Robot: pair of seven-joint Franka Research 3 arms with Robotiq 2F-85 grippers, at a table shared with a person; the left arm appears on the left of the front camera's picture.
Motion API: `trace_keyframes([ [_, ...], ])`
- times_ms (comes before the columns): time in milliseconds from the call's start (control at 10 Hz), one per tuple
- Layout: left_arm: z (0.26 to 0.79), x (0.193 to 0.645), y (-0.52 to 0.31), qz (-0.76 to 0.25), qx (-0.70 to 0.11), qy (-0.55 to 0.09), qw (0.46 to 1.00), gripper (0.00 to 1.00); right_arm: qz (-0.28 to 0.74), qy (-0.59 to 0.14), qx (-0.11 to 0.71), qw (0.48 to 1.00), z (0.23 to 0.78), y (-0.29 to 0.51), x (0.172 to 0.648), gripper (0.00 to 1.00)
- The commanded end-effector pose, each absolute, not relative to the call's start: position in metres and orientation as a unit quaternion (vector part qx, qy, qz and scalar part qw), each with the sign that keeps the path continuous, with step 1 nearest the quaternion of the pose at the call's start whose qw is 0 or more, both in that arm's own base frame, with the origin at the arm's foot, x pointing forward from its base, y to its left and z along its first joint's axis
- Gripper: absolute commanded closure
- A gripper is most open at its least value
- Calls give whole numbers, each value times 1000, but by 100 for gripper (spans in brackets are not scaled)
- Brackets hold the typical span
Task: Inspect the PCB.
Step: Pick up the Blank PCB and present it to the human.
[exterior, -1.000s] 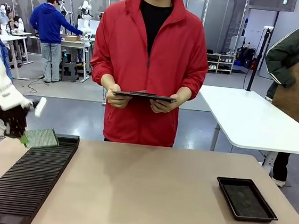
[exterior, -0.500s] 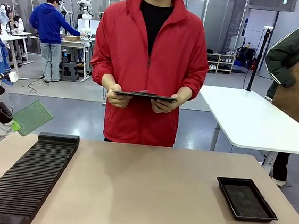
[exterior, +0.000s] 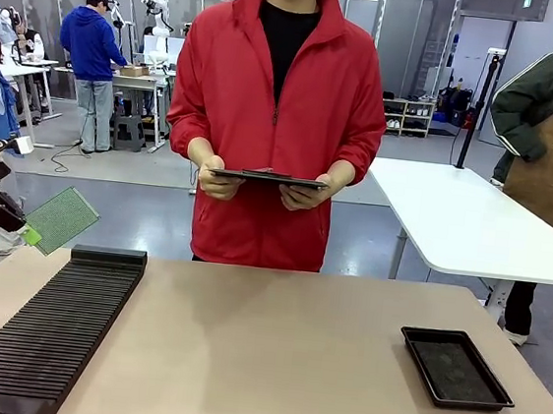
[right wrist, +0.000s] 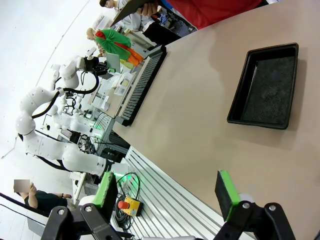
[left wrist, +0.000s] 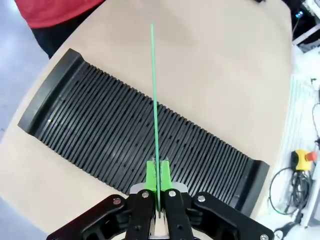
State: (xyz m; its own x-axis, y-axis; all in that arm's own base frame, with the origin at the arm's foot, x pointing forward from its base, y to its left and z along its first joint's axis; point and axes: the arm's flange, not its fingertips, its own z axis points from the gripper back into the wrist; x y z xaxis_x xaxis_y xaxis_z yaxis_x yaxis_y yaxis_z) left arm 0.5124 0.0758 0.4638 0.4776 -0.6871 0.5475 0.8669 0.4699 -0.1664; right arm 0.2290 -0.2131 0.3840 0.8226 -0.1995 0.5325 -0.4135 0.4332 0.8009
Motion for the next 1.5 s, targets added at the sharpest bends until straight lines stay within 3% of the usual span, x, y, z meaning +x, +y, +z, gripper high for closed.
trace_keyframes([
  [0, 467, 512, 76, -472, -204, -208, 832, 100, 73, -298, 528, 792, 385, -214, 230, 0],
  [100, 464, 512, 76, -467, -217, -208, 832, 97, 73, -298, 528, 792, 385, -214, 230, 0],
  [200, 461, 519, 62, -443, -324, -220, 806, 97, 73, -298, 528, 792, 385, -214, 230, 0],
  [300, 454, 531, 44, -417, -368, -218, 802, 97, 73, -298, 528, 792, 385, -214, 230, 0],
  [700, 410, 571, -26, -203, -572, -101, 789, 97, 73, -298, 528, 792, 385, -214, 230, 0],
  [1000, 381, 597, -49, -64, -661, -44, 747, 97, 73, -298, 528, 792, 385, -214, 230, 0],
  [1400, 359, 613, -67, -25, -714, -28, 699, 97, 73, -298, 528, 792, 385, -214, 230, 0],
])
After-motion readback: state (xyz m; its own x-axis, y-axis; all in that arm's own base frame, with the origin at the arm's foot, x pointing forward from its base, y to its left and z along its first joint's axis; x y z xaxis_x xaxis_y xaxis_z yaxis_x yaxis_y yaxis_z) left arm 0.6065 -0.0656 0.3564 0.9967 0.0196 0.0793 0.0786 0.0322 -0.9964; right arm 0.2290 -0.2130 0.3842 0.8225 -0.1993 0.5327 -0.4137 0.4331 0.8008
